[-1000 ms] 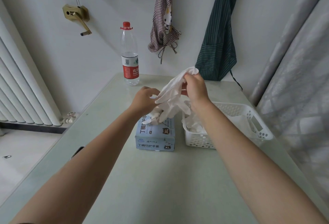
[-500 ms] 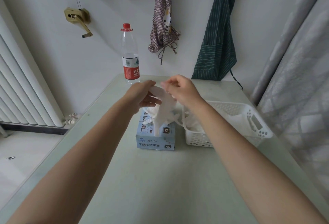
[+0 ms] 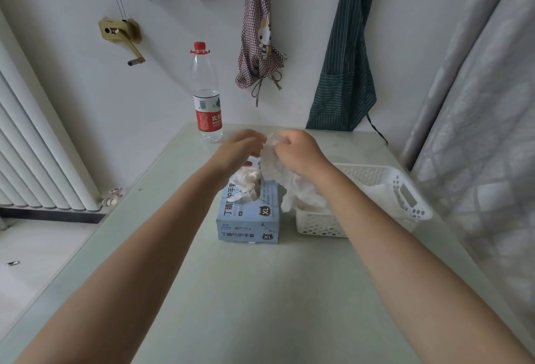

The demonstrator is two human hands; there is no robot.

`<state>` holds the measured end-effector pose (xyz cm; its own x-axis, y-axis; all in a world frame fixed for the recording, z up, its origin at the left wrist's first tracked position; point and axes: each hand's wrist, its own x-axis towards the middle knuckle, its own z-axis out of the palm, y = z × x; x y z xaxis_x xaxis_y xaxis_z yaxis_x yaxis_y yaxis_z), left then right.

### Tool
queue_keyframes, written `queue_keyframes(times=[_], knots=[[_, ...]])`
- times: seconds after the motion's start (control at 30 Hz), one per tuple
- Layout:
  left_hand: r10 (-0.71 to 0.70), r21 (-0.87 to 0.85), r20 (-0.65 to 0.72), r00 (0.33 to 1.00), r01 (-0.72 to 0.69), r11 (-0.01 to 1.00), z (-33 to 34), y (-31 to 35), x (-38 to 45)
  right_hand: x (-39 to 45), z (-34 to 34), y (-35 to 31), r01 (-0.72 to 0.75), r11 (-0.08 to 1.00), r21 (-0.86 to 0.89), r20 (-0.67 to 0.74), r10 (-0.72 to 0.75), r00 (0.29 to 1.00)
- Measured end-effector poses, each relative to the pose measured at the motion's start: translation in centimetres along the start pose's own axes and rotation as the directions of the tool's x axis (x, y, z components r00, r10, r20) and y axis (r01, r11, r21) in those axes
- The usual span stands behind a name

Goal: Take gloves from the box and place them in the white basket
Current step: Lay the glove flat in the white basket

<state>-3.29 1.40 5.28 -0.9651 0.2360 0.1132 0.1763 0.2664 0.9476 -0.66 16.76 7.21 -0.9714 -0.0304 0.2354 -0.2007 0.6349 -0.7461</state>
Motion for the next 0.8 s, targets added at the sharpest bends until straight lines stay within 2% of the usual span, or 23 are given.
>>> queue_keyframes(times=[0.07, 0.13, 0.2, 0.27, 0.37, 0.47, 0.53, 0.6, 0.63, 0.7, 0.73, 0.8], knots=[[0.07, -0.076, 0.222, 0.972, -0.054, 0.996, 0.4, 0.1, 0.0, 0.0, -0.5, -0.5, -0.014, 0.997, 0.082, -0.027, 0.016, 1.0], [0.106, -0.191, 0.365, 0.925, -0.037, 0.981, 1.0, 0.4, -0.2, 0.0, -1.3, -0.6, -0.012, 0.989, 0.145, -0.066, 0.022, 0.998], [0.091, -0.232, 0.423, 0.902, 0.011, 0.973, 1.4, 0.2, -0.2, 0.2, -2.2, -0.3, -0.012, 0.979, 0.206, -0.14, 0.042, 0.989], [0.02, -0.192, 0.443, 0.896, 0.073, 0.979, 1.8, -0.6, 0.1, 0.4, -3.0, 0.3, -0.025, 0.967, 0.252, -0.215, 0.081, 0.973], [-0.11, -0.152, 0.359, 0.927, 0.174, 0.973, 1.9, -1.9, 0.8, 0.6, -3.8, 1.8, -0.078, 0.946, 0.313, -0.274, 0.169, 0.947], [-0.155, -0.223, 0.242, 0.958, 0.21, 0.952, 1.6, -2.0, 1.5, 0.6, -4.4, 3.3, -0.175, 0.921, 0.349, -0.273, 0.279, 0.921], [-0.162, -0.245, 0.185, 0.969, 0.205, 0.947, 1.3, -1.4, 2.1, 0.5, -5.1, 4.1, -0.279, 0.901, 0.331, -0.234, 0.365, 0.901], [-0.18, -0.241, 0.149, 0.972, 0.213, 0.947, 1.2, -0.5, 3.1, 0.3, -5.8, 4.9, -0.37, 0.863, 0.345, -0.128, 0.434, 0.892], [-0.185, -0.179, 0.11, 0.977, 0.202, 0.963, 1.5, 0.0, 3.7, 0.2, -6.1, 5.5, -0.406, 0.834, 0.373, -0.076, 0.464, 0.883], [-0.165, 0.093, 0.038, 0.986, 0.161, 0.983, 2.6, 0.9, 4.8, 0.1, -6.6, 7.1, -0.472, 0.773, 0.424, -0.01, 0.525, 0.851], [-0.149, 0.223, 0.046, 0.988, 0.135, 0.965, 4.9, 1.4, 5.7, -0.1, -7.7, 9.0, -0.499, 0.742, 0.448, -0.004, 0.56, 0.829], [-0.15, 0.372, 0.043, 0.988, 0.124, 0.92, 6.7, 1.2, 6.1, -0.4, -7.7, 10.4, -0.53, 0.736, 0.42, 0.009, 0.581, 0.814]])
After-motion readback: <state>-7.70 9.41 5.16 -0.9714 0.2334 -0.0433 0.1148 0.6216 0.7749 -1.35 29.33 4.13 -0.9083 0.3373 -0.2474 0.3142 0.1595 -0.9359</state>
